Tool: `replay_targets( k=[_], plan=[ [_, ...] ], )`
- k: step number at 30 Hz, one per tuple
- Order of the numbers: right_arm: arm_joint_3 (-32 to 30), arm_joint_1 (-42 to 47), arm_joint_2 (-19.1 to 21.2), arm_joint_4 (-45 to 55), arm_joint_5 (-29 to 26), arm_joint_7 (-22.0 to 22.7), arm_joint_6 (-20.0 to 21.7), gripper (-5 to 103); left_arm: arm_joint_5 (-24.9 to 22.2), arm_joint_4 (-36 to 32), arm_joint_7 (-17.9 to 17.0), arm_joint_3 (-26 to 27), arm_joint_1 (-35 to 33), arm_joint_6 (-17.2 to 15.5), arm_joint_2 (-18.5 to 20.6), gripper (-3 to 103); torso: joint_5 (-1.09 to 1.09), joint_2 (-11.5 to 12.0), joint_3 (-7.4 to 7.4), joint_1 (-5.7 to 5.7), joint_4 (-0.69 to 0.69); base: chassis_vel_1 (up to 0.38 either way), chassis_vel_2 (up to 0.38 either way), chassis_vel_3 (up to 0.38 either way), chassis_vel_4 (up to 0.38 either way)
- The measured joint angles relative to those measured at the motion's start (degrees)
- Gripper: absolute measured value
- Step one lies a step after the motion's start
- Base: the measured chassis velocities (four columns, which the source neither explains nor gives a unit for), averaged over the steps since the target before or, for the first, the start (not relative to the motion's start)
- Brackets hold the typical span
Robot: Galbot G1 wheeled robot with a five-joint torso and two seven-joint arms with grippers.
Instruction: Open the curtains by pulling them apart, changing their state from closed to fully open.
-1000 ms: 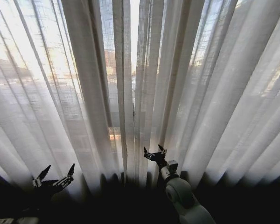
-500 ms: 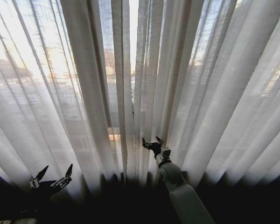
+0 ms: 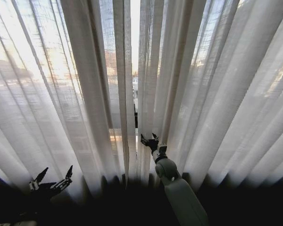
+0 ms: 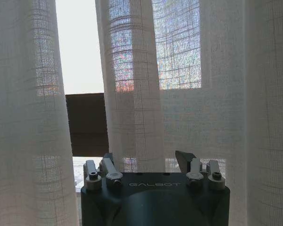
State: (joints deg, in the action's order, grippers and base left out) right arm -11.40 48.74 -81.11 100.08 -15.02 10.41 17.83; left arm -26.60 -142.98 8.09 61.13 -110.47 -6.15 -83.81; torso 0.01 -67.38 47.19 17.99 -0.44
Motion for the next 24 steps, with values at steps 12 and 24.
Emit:
replay_targets(
  k=[12,24],
  plan=[
    [0.14,0.03,1.0,0.66,0.02,0.89,-0.5,19,0.06,-0.25,-0.02,-0.08,0.11,0.23,-0.48,100,0.0,0.0,0.0,0.0,0.0,0.0,0.0,0.0,0.0],
    [0.24,0.3,0.93,1.08,0.18,2.19,-1.29,0,-0.08,-0.28,-0.02,-0.03,-0.27,0.88,-0.44,100,0.0,0.0,0.0,0.0,0.0,0.0,0.0,0.0,0.0]
  ],
)
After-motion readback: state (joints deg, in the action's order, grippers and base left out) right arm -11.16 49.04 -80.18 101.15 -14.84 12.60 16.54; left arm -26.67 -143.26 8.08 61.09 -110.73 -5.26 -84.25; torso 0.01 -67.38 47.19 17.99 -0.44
